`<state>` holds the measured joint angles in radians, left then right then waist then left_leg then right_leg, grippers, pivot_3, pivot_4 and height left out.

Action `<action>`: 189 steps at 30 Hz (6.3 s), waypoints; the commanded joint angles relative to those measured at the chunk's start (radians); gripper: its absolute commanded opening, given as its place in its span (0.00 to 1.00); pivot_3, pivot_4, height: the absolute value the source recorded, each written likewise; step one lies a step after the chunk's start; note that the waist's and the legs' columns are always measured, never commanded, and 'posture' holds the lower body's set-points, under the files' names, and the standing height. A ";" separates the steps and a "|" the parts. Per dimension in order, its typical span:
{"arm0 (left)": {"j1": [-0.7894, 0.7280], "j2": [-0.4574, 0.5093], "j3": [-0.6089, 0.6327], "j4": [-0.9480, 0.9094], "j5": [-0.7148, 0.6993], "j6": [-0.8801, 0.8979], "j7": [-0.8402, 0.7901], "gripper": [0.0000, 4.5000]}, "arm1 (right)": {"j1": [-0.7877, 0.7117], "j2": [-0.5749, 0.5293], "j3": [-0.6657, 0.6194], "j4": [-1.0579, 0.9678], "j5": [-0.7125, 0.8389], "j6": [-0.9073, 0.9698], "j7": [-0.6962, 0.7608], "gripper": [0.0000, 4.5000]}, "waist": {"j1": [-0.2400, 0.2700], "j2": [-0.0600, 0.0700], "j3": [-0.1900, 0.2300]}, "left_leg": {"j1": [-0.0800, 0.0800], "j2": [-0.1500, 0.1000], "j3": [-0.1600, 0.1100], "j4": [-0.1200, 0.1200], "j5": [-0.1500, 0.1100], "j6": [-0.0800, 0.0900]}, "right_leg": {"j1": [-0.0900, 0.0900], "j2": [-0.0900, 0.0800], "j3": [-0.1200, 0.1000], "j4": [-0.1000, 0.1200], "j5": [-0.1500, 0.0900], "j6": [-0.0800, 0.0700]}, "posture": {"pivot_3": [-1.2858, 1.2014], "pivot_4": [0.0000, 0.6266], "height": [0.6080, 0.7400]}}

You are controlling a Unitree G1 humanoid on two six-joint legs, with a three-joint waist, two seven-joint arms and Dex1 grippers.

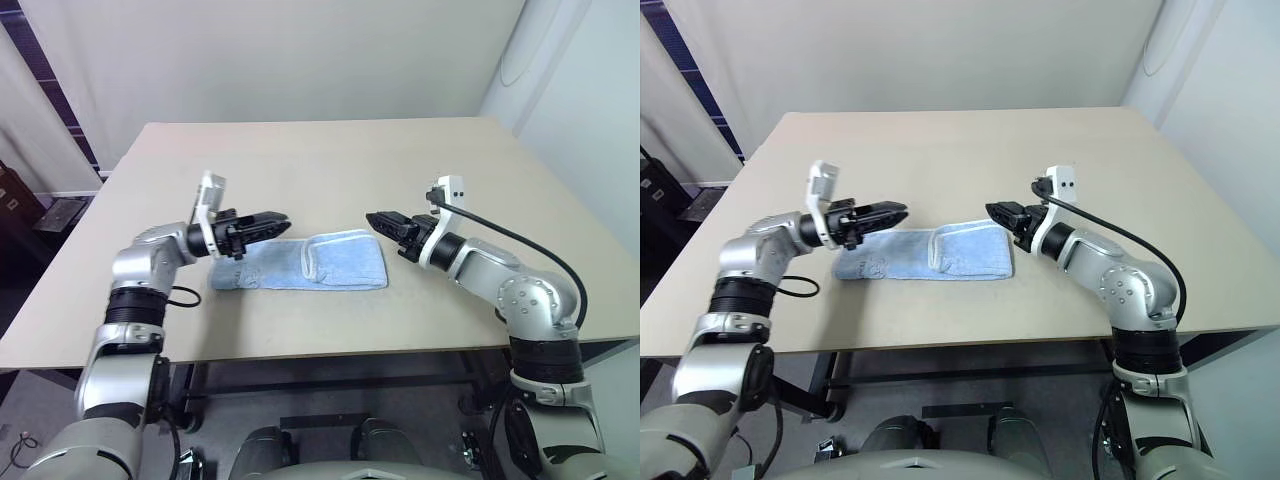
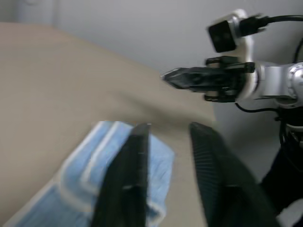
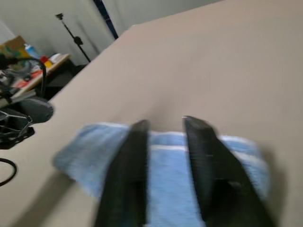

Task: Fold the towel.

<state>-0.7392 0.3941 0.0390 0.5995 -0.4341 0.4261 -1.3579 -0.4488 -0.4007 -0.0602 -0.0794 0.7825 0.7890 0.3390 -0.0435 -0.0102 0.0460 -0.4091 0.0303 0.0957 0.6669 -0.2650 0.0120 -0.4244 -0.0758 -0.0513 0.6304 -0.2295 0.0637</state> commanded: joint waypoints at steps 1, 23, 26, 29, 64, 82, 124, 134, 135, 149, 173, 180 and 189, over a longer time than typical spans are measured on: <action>-0.048 -0.079 -0.062 0.083 0.065 -0.113 0.008 0.01 | -0.013 0.015 0.052 0.088 -0.092 -0.149 0.170 0.00 | 0.001 0.000 0.000 | 0.000 0.000 0.000 0.000 0.000 0.000 | 0.000 0.000 0.000 0.000 0.000 0.000 | 0.52 0.00 1.00; -0.040 -0.200 -0.086 0.387 0.232 -0.358 0.091 0.01 | -0.087 0.180 0.083 0.661 -0.437 -0.462 0.354 0.00 | -0.002 -0.002 -0.001 | 0.017 0.003 -0.003 0.000 0.000 -0.002 | 0.017 0.002 -0.001 0.000 -0.001 -0.005 | 0.52 0.00 1.00; -0.042 -0.175 -0.066 0.347 0.218 -0.344 0.083 0.05 | -0.069 0.181 0.065 0.542 -0.408 -0.406 0.356 0.00 | -0.002 -0.001 -0.001 | 0.016 0.003 -0.004 0.000 0.000 -0.002 | 0.015 0.001 -0.001 0.001 0.000 -0.005 | 0.52 0.00 1.00; -0.029 -0.124 -0.054 0.251 0.186 -0.261 0.026 0.22 | -0.037 0.173 0.057 0.375 -0.367 -0.331 0.354 0.00 | -0.001 -0.001 0.000 | 0.009 0.003 -0.004 -0.001 0.000 -0.002 | 0.008 0.001 -0.001 0.001 0.001 -0.001 | 0.52 0.00 1.00; 0.188 0.428 0.176 0.081 -0.133 0.856 0.176 1.00 | -0.035 0.260 -0.064 0.070 -0.106 0.114 0.114 0.00 | 0.001 0.000 0.000 | 0.000 0.001 -0.003 0.000 0.001 -0.003 | -0.002 -0.002 -0.002 0.003 -0.001 -0.004 | 0.52 0.00 1.00; 0.017 0.221 0.312 0.320 -0.132 0.802 0.416 1.00 | -0.020 0.262 -0.143 0.066 -0.116 0.103 0.012 0.00 | 0.028 0.000 -0.001 | 0.001 0.000 -0.003 0.000 0.001 -0.004 | -0.001 -0.005 -0.003 0.003 0.000 -0.005 | 0.52 0.00 1.00; -0.172 0.101 -0.016 0.141 -0.075 0.652 0.073 0.01 | 0.191 0.127 -0.236 -0.225 -0.031 0.115 -0.022 0.00 | 0.028 0.000 0.000 | -0.001 0.000 -0.003 -0.001 0.001 -0.004 | -0.001 -0.003 -0.004 -0.001 0.000 -0.006 | 0.52 0.00 1.00; -0.303 -0.127 -0.209 0.312 0.057 0.435 -0.010 0.01 | 0.247 0.149 -0.265 -0.277 -0.059 0.083 -0.146 0.00 | 0.028 0.001 0.000 | -0.002 0.001 -0.004 -0.002 0.002 -0.003 | -0.002 0.000 -0.003 0.000 -0.001 -0.005 | 0.52 0.00 1.00; -0.315 -0.143 -0.201 0.346 0.068 0.411 0.000 0.01 | 0.249 0.151 -0.267 -0.281 -0.058 0.082 -0.155 0.00 | 0.031 0.001 0.000 | -0.002 0.001 -0.004 -0.002 0.002 -0.003 | -0.002 0.000 -0.003 0.000 -0.001 -0.005 | 0.52 0.00 1.00; -0.374 -0.354 -0.086 0.575 0.141 0.219 0.187 0.01 | 0.298 0.171 -0.320 -0.292 -0.031 0.079 -0.249 0.00 | 0.030 0.000 0.001 | -0.003 -0.001 -0.004 -0.001 0.000 -0.001 | -0.002 -0.001 -0.003 -0.001 -0.002 -0.001 | 0.52 0.00 1.00; -0.227 -0.165 -0.048 0.172 0.157 0.066 0.055 0.65 | 0.161 0.125 -0.232 -0.265 -0.038 -0.013 -0.104 0.00 | 0.027 0.002 0.001 | -0.002 0.000 -0.004 0.000 0.000 -0.001 | -0.001 -0.001 -0.003 0.000 -0.002 -0.001 | 0.52 0.00 1.00; -0.228 -0.130 -0.006 0.227 0.150 -0.003 0.091 0.09 | 0.039 0.079 -0.137 -0.062 -0.151 -0.091 -0.006 0.00 | 0.030 0.001 0.001 | -0.002 -0.001 -0.004 0.000 0.001 -0.001 | 0.000 -0.001 -0.003 0.000 -0.001 0.001 | 0.52 0.00 1.00; -0.207 -0.247 -0.078 0.411 0.264 -0.202 0.201 0.01 | -0.083 0.115 -0.038 0.278 -0.207 -0.148 0.197 0.00 | 0.029 0.001 0.000 | -0.001 -0.002 -0.004 0.000 0.001 -0.001 | 0.000 -0.001 -0.003 0.000 -0.001 0.002 | 0.52 0.00 1.00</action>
<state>-0.9447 0.1583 -0.0264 0.9869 -0.1938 0.2698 -1.1825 -0.5073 -0.2956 -0.1113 0.1426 0.5906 0.6667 0.5014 -0.0150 -0.0093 0.0463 -0.4105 0.0279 0.0917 0.6672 -0.2643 0.0112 -0.4239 -0.0765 -0.0545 0.6309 -0.2301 0.0654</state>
